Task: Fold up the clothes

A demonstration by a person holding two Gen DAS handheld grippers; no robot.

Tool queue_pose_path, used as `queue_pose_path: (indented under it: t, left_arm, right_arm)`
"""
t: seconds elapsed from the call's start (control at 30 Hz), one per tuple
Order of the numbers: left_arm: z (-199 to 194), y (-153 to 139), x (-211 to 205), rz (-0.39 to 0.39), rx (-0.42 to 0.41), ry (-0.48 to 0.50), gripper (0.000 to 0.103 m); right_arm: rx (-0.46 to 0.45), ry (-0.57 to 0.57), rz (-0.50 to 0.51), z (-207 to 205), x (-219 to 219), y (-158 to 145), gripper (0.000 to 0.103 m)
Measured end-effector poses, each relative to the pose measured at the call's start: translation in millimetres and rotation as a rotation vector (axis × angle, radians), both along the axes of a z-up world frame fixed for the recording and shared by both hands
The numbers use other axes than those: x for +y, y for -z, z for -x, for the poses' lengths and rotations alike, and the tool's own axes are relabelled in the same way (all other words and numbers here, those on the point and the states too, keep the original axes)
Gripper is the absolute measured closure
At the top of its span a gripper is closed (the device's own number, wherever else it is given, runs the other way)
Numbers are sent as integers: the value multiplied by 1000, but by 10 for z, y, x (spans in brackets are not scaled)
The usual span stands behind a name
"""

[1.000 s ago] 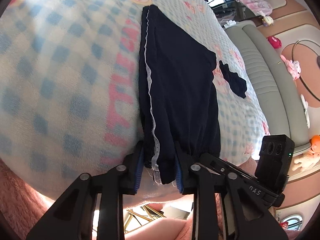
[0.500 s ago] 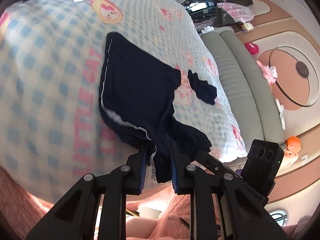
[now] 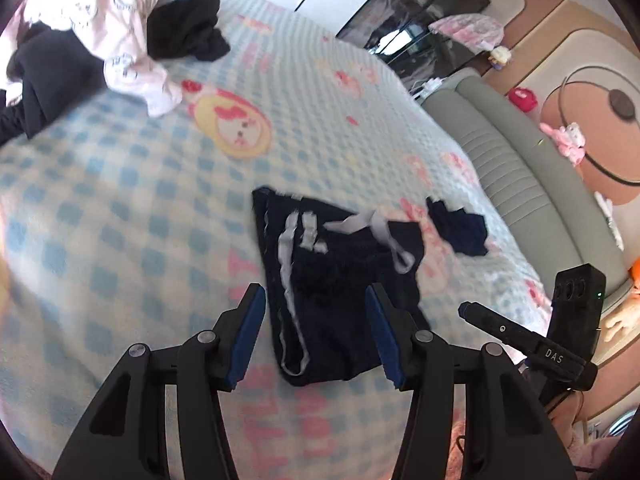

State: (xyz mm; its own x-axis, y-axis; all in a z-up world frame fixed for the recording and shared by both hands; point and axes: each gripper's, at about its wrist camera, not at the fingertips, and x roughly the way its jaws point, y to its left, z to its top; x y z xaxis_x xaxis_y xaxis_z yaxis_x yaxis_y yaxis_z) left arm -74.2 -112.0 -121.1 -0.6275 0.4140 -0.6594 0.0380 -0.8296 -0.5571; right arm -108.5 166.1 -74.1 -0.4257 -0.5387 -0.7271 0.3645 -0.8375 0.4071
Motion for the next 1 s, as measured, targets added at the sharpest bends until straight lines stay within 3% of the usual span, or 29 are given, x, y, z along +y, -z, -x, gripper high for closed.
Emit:
queue_pose_path:
  t: [0.07,0.2,0.27,0.37,0.4,0.5,0.6,0.67,0.7,0.8,0.87,0.9,0.93,1.0]
  left_arm:
    - [74,-13,138,55,14,24,52]
    - [328,19,250,148,-2,15,52]
    - [440,84,248,120,-21,42,52]
    - [480,164,265,117,-23,62,52]
    - [473,185,272,123,-20,64,54]
    - [387,180,282,154,-5,59,76]
    - [349,56,298,172,43,71,86]
    - [380,-53,300,175,71,68,88]
    - [407,-106,303,179,87,66,88]
    - [514,-246,276,194,135,45,88]
    - [605,-272,239,198,143,25,85]
    - [674,-196,205,189,106,22,75]
    - [735,-120,169,180,67,16,48]
    - [723,20,61,165,-25,-44,49]
  right_arm:
    - [-45,-9,10,71,-5,174,51]
    - [-18,-50,-16,181,-142,194,51]
    - [-7,-76,-48,283,-245,210,51]
    - [-66,-105,-66,437,-354,369,51]
    - [-98,-122,-64,451,-379,449,51]
    - [-125,-142,-56,412,-414,582,51]
    - [-82,-149,-39,354,-417,476,80]
    - [-37,-153,-51,338,-443,368,85]
    - [-11,-156,-60,329,-455,312,94]
    - [58,-129,-37,341,-430,89,94]
    - [107,-94,-24,376,-407,-20,94]
    - [129,-75,-23,405,-400,-46,94]
    - [117,-67,-38,464,-410,10,86]
    - [-3,-79,-85,626,-436,294,66]
